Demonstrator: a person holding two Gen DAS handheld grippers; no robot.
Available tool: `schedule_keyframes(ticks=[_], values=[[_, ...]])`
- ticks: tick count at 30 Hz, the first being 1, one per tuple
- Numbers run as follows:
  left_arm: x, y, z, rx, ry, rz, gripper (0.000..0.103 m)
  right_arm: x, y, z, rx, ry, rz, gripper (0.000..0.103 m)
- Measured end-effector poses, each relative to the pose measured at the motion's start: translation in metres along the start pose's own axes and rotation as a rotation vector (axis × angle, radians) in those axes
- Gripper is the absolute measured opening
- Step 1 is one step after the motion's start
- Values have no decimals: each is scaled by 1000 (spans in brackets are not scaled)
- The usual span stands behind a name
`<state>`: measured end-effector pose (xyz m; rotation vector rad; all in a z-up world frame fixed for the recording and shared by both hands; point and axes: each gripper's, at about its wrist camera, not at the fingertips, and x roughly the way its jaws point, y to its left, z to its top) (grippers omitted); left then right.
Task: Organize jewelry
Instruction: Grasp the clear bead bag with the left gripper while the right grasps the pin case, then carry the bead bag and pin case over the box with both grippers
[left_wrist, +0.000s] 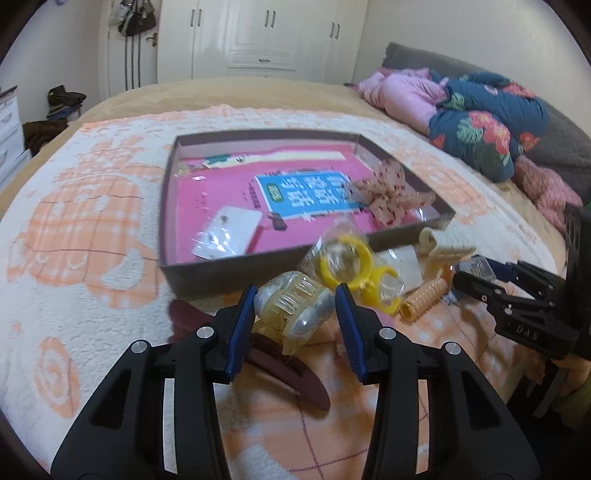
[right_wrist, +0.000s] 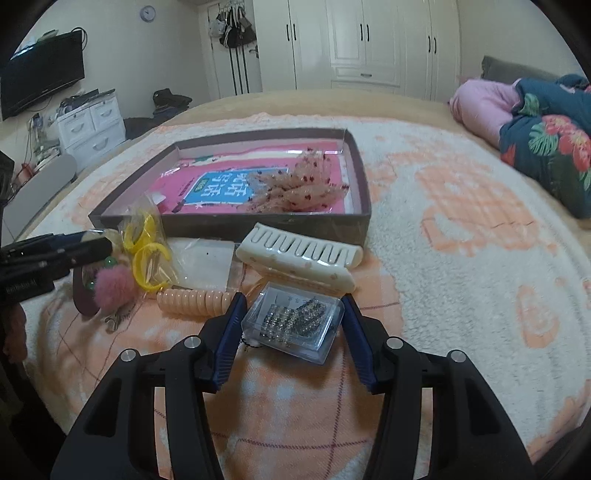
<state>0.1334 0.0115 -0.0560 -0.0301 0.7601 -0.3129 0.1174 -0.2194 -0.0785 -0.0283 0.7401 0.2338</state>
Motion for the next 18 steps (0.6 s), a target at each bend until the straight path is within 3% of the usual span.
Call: schedule_keyframes(ticks=[8,18], values=[[-22,17,6,-54,-71,29,35,-20,-16,6,35,-66,-50,50],[-40,43,20,-148,-149,71,35,-30,-3,29,-73,-154,-55,50]])
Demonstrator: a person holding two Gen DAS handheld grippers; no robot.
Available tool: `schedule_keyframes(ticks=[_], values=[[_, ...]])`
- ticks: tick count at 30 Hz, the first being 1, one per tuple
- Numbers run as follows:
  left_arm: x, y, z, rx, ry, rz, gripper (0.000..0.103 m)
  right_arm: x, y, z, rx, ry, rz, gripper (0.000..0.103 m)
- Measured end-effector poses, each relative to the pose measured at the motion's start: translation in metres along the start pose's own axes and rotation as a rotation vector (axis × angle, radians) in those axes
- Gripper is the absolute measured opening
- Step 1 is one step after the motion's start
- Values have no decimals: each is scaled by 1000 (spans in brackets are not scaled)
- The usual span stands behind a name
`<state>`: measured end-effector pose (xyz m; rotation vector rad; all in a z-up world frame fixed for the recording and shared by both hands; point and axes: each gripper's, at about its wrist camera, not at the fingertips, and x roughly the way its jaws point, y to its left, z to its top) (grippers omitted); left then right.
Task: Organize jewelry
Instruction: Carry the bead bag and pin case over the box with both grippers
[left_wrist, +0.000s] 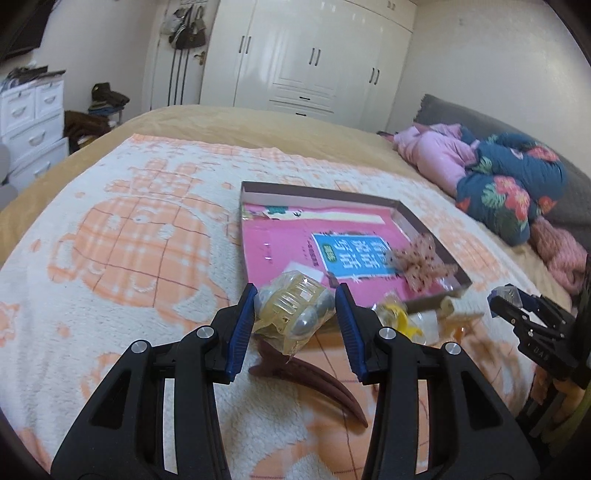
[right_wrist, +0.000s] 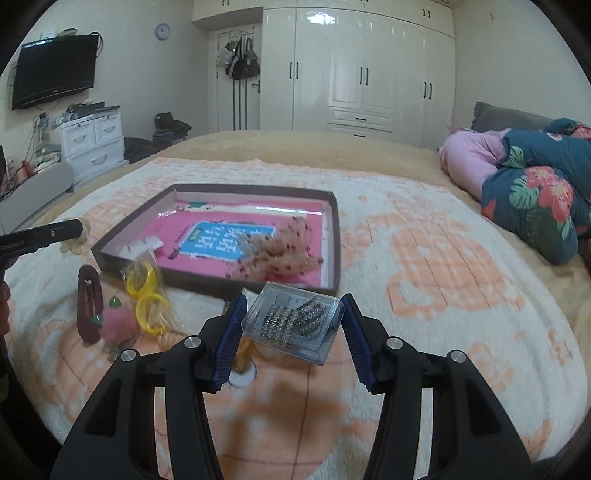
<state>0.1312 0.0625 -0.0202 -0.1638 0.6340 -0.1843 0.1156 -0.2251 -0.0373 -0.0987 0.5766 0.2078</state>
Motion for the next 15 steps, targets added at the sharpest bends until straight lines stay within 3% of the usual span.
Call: schedule_keyframes(ticks=[15], values=[[12,8,22,-36,-26,36,35,24,10,37,-31,-26,63,50]])
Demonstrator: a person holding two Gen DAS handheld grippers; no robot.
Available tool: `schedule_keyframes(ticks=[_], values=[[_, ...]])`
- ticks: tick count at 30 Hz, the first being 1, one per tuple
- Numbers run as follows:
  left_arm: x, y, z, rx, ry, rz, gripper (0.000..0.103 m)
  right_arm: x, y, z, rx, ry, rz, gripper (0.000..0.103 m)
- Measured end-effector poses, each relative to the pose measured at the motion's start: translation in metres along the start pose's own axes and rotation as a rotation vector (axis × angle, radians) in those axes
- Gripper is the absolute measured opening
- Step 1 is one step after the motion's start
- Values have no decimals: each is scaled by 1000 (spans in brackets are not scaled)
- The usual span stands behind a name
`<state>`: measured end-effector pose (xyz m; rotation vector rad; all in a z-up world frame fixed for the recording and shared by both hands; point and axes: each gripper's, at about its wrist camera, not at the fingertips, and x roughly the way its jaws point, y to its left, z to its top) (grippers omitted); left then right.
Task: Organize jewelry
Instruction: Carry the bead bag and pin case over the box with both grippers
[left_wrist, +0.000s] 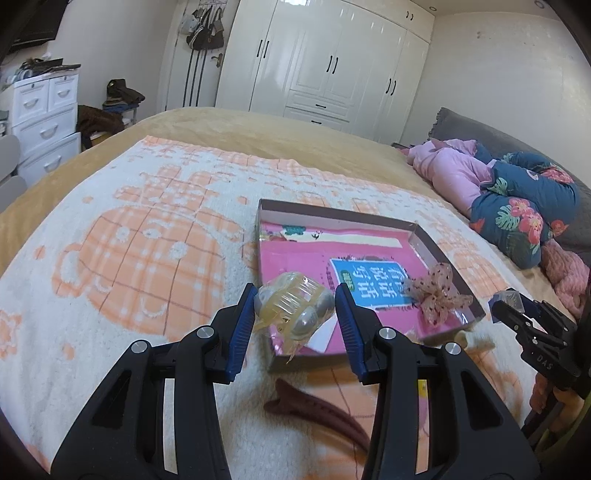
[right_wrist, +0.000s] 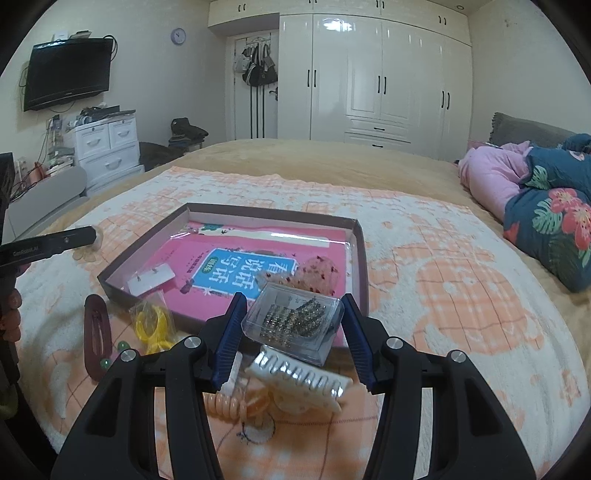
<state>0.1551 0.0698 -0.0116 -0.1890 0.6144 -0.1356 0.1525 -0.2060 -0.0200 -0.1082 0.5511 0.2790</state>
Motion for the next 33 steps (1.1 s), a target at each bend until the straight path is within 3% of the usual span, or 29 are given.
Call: schedule_keyframes(ticks=[18,24,33], values=[[38,-20,14,65,11,-20,35,28,-8,21,3,-10,-6,50],[57,-29,18,72,41,-20,35,37,-14,26,24,-11,-14,50],[82,-52,13,120,105,-78,35,58,-29,29,51,26,-34,50]])
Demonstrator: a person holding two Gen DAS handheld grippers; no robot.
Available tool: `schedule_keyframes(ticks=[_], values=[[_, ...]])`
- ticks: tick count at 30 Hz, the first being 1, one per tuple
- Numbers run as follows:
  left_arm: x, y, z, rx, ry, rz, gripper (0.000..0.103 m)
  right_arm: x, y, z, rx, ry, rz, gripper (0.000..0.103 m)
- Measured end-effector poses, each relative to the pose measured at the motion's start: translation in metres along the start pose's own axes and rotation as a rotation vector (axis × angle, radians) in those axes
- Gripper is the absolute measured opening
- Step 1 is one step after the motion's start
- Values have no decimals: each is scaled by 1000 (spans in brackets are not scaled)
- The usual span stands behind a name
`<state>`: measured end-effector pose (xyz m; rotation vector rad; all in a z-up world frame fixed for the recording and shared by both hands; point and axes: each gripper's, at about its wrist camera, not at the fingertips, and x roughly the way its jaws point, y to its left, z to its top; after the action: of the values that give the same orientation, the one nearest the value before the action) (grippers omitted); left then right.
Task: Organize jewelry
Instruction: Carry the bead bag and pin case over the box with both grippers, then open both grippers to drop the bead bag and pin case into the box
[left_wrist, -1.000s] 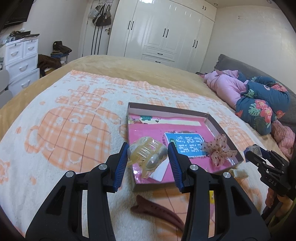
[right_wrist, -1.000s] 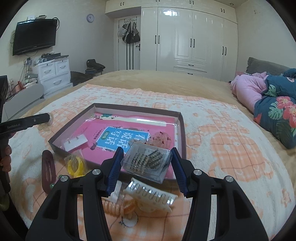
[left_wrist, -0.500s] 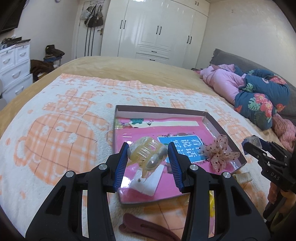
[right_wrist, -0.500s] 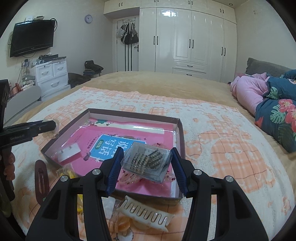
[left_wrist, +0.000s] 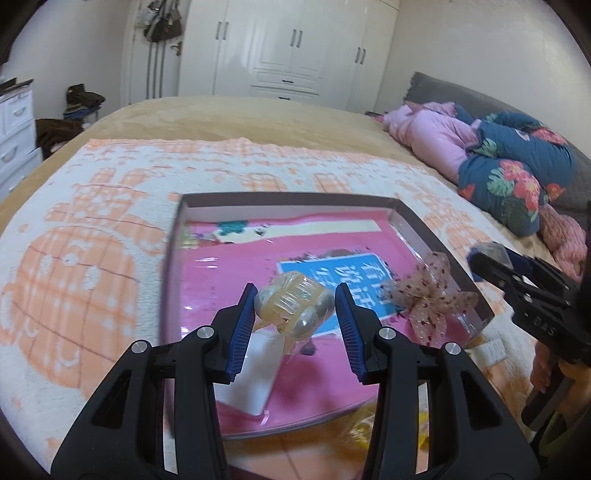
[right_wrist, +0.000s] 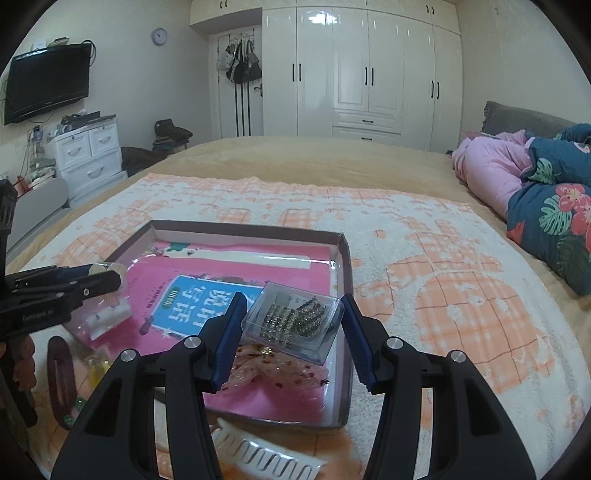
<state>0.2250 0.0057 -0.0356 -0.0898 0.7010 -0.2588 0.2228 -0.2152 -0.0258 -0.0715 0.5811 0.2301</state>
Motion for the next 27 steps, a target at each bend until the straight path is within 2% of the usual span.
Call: schedule_keyframes(ticks=[7,12,25,27], values=[[15,-17,-9,54,49,-43,35,23,-5,-4,8,75,18,50],[22,-16,-12,47,69,-50,35,35,-1,-6,-2,104,25,50],[18,-15,-11,45,64,-49,35,52,-7,-8,11,143,5,51],[14,-14,-11,36,59,-44,41,52,-7,-8,14,145,6,51]])
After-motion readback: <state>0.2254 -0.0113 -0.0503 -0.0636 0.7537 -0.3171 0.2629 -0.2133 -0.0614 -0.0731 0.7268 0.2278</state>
